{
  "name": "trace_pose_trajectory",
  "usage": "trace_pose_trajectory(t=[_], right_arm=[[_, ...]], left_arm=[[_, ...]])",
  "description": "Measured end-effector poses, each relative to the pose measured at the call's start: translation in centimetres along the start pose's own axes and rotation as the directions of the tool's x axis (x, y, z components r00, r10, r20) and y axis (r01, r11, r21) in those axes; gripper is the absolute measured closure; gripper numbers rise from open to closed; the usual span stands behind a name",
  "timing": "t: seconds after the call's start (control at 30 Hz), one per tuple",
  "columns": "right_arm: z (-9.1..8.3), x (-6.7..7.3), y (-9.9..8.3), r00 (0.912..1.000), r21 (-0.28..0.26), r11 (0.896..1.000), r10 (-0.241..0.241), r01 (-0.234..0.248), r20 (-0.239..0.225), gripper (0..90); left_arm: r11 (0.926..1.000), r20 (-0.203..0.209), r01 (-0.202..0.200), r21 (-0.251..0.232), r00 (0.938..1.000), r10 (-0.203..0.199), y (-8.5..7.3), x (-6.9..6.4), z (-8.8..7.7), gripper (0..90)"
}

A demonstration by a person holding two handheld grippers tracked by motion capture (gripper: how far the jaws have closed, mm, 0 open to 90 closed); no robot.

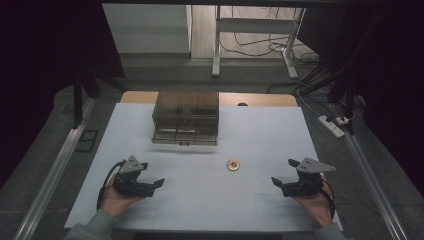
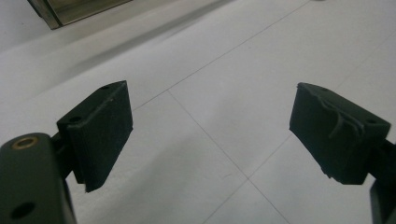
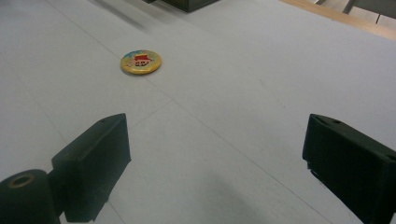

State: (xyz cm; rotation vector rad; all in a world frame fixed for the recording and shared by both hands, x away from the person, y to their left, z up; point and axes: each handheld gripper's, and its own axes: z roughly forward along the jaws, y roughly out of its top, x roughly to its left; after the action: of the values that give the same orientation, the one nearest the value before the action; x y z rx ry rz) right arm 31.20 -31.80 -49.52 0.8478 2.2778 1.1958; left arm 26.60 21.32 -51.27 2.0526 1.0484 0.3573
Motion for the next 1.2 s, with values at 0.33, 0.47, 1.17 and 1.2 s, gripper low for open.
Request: trace_pose_trajectory(t=[0.33,0.47,1.17,1.2], right_arm=[[0.03,0.15,0.05,0.9999,-0.008,1.0,0.001,-0.001,-0.016,7.7],[0.19,0.15,-0.03,0.9998,0.011,1.0,0.0,0.0,-0.018,7.7],[0.41,0.15,-0.11,0.9999,0.017,1.0,0.004,-0.004,-0.013,9.5],[0.4,0.17,-0.1,0.9999,0.018,1.0,0.003,-0.003,-0.011,9.5]], left_arm=[[1.0,-0.008,0.008,-0.006,0.9999,-0.008,-0.11,0.19,-0.36,13.6],[0.9999,-0.01,0.013,-0.007,0.9999,-0.013,-0.15,0.33,-0.4,13.6],[1.0,-0.003,0.005,-0.002,1.0,-0.005,0.33,0.09,-0.33,13.8],[1.0,-0.002,0.001,0.0,1.0,-0.001,0.41,0.06,-0.3,13.8]])
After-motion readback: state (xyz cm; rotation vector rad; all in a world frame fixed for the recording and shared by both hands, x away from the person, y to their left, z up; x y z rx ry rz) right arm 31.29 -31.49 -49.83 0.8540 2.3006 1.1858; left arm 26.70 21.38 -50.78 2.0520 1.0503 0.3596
